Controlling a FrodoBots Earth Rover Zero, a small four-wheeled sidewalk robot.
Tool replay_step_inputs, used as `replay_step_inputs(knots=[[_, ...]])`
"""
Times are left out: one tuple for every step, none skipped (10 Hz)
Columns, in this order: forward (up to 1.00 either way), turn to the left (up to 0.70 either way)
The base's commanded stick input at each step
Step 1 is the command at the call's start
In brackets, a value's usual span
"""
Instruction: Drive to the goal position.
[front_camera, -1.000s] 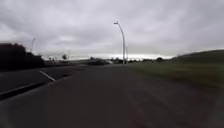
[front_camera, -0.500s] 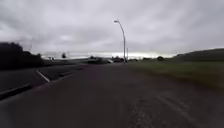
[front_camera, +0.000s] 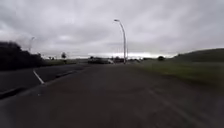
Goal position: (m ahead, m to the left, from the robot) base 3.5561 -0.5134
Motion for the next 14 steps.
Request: replay_step_inputs(knots=[[1.00,0.00],[1.00,0.00],[1.00,0.00],[1.00,0.00],[1.00,0.00],[1.00,0.00],[1.00,0.00],[1.00,0.00],[1.00,0.00],[1.00,0.00],[1.00,0.00],[1.00,0.00],[1.00,0.00],[1.00,0.00]])
